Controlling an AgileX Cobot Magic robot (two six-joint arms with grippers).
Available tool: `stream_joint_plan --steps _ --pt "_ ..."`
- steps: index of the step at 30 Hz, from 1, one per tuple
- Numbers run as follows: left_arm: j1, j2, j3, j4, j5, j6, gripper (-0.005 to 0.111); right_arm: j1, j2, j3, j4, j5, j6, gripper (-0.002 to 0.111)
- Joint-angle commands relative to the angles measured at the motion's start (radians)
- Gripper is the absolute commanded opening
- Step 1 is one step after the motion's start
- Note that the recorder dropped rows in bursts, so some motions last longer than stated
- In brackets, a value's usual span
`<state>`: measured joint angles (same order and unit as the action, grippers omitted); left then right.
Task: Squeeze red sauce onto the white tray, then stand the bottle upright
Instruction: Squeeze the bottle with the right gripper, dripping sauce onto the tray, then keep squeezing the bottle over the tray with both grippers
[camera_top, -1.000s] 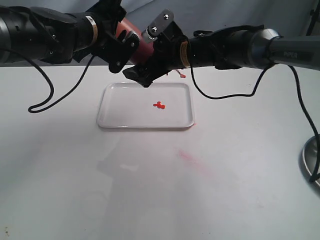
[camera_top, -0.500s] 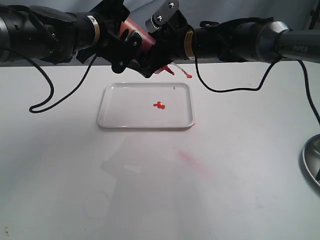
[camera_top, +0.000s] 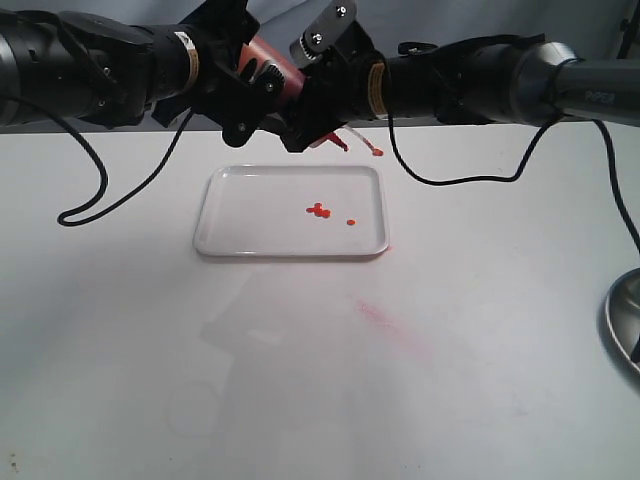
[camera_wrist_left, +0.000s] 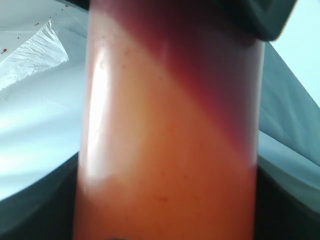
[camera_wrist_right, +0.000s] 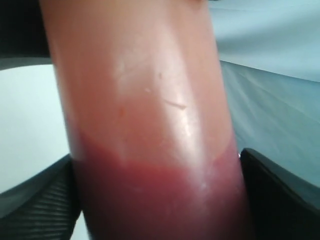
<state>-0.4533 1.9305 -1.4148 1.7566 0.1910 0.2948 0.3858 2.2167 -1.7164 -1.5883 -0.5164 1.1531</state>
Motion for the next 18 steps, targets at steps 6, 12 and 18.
stream_joint_plan --steps 6,12,18 --pt "-0.005 -0.026 -0.019 -0.012 0.016 -0.029 0.0 0.024 -0.011 0.004 -0.02 0.1 0.007 0.068" --pt "-0.005 -0.026 -0.019 -0.012 0.016 -0.029 0.0 0.024 -0.011 0.004 -0.017 0.1 0.007 0.063" --pt "-0.005 -0.032 -0.019 -0.012 0.012 -0.029 0.0 0.024 -0.011 0.004 -0.007 0.102 0.007 0.039"
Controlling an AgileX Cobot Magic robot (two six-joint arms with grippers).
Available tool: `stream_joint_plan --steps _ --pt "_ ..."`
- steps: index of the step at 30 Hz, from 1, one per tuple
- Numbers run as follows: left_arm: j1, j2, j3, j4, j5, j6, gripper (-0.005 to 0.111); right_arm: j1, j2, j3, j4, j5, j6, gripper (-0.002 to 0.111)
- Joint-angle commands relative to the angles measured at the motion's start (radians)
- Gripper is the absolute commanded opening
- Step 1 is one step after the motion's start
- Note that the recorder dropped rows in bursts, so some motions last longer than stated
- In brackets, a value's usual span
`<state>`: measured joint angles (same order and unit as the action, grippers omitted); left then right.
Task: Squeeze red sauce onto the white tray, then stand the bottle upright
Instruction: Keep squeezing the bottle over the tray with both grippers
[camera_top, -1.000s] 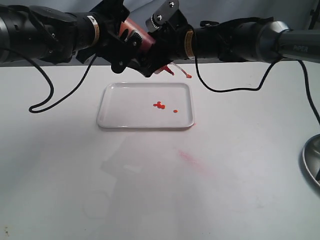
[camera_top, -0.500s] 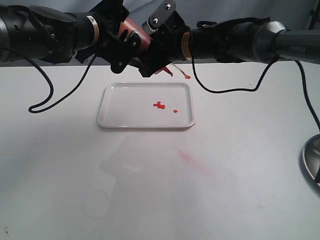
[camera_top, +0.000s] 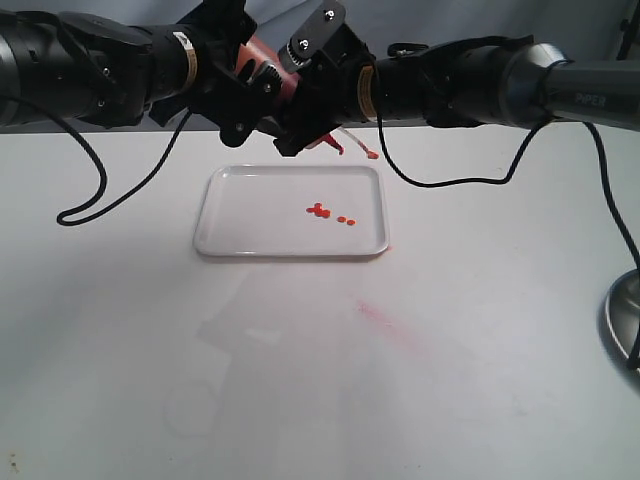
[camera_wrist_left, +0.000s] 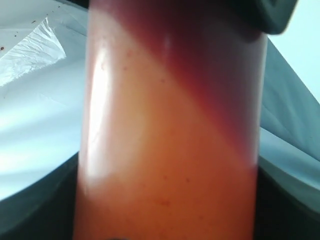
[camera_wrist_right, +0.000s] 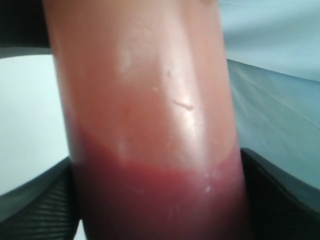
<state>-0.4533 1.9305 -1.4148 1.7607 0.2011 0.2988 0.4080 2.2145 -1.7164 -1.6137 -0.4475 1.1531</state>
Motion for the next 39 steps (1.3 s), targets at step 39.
stream_joint_plan --steps 39 --pt "-0.005 -0.034 -0.019 -0.016 0.002 -0.033 0.0 0.001 -0.009 0.004 0.146 0.033 -0.002 0.0"
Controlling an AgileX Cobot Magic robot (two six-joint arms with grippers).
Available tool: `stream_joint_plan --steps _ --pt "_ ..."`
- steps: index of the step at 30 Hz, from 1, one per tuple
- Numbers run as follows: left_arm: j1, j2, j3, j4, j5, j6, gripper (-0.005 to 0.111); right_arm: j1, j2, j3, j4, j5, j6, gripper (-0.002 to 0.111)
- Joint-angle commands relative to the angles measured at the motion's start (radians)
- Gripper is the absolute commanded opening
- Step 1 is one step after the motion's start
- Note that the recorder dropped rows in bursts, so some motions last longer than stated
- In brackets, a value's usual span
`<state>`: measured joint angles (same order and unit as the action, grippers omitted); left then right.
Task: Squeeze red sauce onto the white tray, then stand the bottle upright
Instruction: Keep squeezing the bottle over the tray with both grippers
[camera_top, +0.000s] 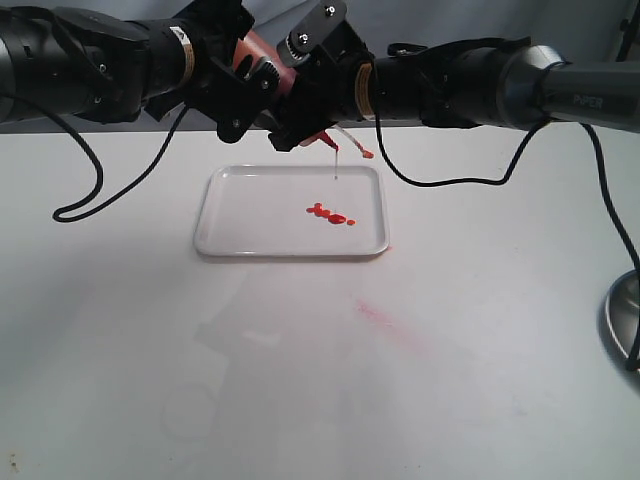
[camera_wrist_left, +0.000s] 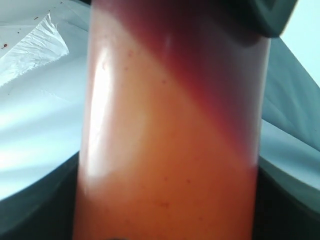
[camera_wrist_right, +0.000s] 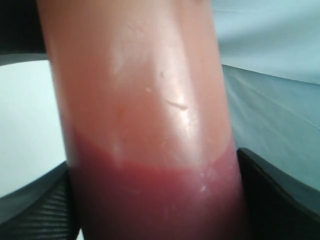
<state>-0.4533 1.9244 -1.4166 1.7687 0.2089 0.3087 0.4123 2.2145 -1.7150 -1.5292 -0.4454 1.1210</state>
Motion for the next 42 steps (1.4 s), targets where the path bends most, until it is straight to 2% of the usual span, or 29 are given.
stream_joint_plan --steps 1,9,11,14,15,21,24,34,39,42 --pt "-0.005 -0.028 -0.017 -0.024 -0.006 -0.043 0.0 -0.003 -0.009 0.002 0.062 0.031 0.03 0.0" --pt "-0.005 -0.028 -0.017 -0.024 -0.006 -0.043 0.0 -0.003 -0.009 0.002 0.063 0.031 0.031 0.0" --pt "-0.005 -0.028 -0.017 -0.024 -0.006 -0.043 0.0 -0.003 -0.009 0.002 0.063 0.031 0.031 0.004" --pt "-0.005 -0.028 -0.017 -0.024 -0.006 -0.043 0.0 -0.003 -0.009 0.002 0.063 0.031 0.031 0.02" --pt "-0.005 -0.028 -0.017 -0.024 -0.006 -0.043 0.0 -0.003 -0.009 0.002 0.063 0.031 0.031 0.029" --pt "-0.005 -0.028 -0.017 -0.024 -0.006 -0.043 0.0 -0.003 -0.009 0.002 0.063 0.065 0.03 0.093" --pt "-0.005 -0.028 -0.017 -0.024 -0.006 -0.043 0.0 -0.003 -0.009 0.002 0.063 0.096 0.03 0.105" --pt "-0.005 -0.028 -0.017 -0.024 0.0 -0.043 0.0 -0.003 -0.009 0.002 0.063 0.124 0.03 0.105" --pt "-0.005 -0.028 -0.017 -0.024 0.0 -0.043 0.0 -0.001 -0.009 0.002 -0.003 0.051 0.03 0.105" --pt "-0.005 -0.028 -0.017 -0.024 0.0 -0.043 0.0 0.012 -0.009 0.002 -0.005 0.094 0.03 0.105"
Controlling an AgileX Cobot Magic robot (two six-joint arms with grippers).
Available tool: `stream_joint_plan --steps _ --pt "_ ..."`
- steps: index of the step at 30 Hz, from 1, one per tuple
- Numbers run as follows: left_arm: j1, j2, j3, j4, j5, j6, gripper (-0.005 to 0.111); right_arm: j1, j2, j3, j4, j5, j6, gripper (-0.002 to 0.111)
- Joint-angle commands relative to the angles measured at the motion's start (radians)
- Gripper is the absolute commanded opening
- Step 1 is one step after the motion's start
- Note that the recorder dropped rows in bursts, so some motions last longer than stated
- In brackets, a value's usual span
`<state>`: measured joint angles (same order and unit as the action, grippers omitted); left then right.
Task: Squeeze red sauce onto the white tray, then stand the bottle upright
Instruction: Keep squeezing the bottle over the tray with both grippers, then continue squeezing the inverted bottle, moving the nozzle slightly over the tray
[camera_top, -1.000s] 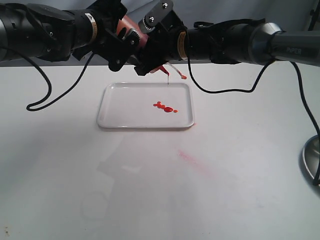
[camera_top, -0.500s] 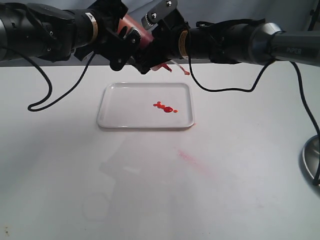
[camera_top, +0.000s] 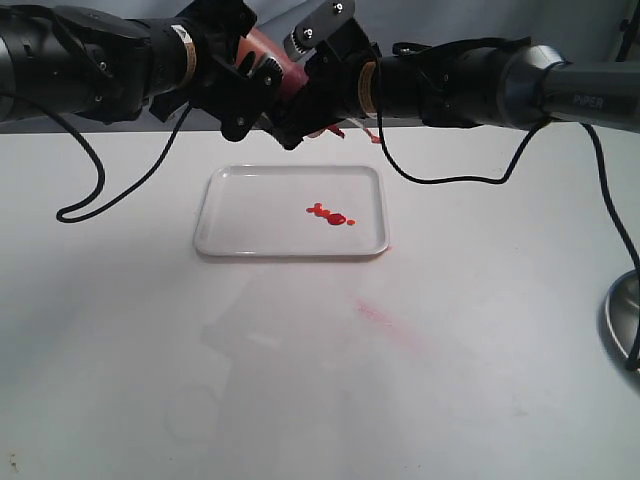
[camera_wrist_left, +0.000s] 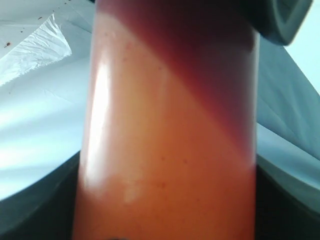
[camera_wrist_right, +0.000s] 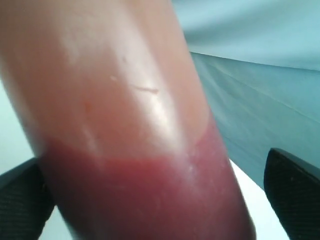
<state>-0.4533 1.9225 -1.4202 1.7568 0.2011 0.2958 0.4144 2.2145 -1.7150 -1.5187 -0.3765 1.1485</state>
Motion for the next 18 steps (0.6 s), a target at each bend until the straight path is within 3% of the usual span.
stream_joint_plan --steps 1,5,7,18 --pt "-0.005 -0.026 -0.013 -0.012 0.008 -0.03 0.0 0.017 -0.009 0.002 -0.015 0.032 0.002 0.105" --pt "-0.005 -0.026 -0.013 -0.012 0.008 -0.03 0.0 0.022 -0.009 0.002 -0.015 0.037 0.002 0.098" --pt "-0.005 -0.026 -0.013 -0.012 0.008 -0.03 0.0 0.027 -0.009 0.002 -0.015 0.044 0.002 0.09" --pt "-0.005 -0.026 -0.013 -0.012 0.008 -0.03 0.0 0.035 -0.009 0.002 -0.015 0.048 0.002 0.019"
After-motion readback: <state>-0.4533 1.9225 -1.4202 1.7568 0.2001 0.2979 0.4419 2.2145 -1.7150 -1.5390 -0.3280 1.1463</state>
